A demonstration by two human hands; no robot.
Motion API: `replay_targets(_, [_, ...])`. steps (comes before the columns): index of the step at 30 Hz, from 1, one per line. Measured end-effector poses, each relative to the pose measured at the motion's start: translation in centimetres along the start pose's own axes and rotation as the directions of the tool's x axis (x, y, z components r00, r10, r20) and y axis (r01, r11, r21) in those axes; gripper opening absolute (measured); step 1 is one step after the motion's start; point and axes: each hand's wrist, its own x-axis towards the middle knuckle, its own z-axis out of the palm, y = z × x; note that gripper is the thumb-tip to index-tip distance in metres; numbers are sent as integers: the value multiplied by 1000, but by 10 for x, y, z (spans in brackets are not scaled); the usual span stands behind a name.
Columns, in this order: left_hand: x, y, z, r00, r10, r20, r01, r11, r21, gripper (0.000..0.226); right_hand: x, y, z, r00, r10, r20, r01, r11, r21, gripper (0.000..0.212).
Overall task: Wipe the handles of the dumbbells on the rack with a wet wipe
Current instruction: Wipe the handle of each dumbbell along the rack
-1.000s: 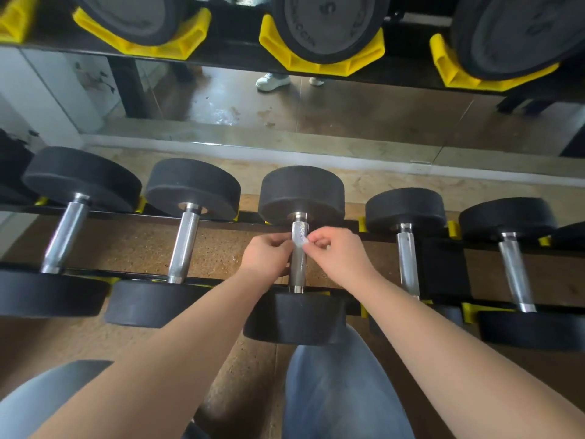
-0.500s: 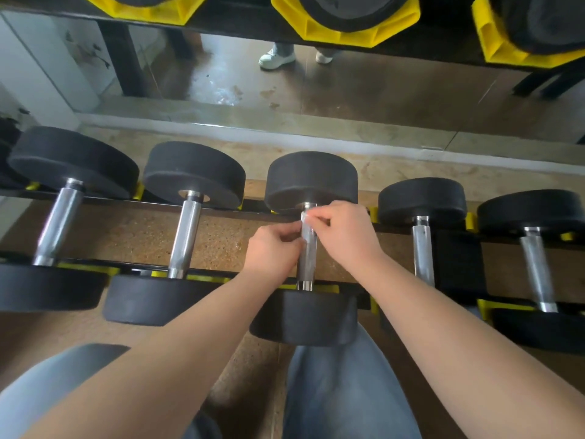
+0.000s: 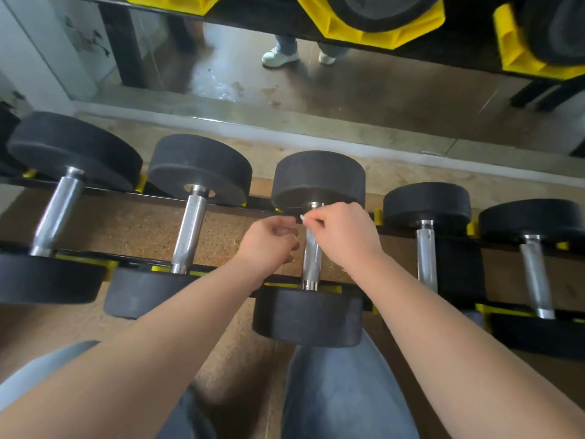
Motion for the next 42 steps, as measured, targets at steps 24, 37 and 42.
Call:
replay_targets(24, [28, -10, 4, 990, 143, -2, -143, 989, -42, 15, -12, -8, 4, 964, 264, 26, -252, 883, 396, 30])
replay_targets(37, [32, -1, 0, 868, 485, 111, -475, 742, 473, 7, -13, 8, 14, 955, 294, -46, -237, 845, 479, 29])
replay_targets(42, [7, -8, -15, 892, 196, 408, -434, 624, 650, 4, -14, 13, 16, 952, 305, -18, -252, 818, 518, 33])
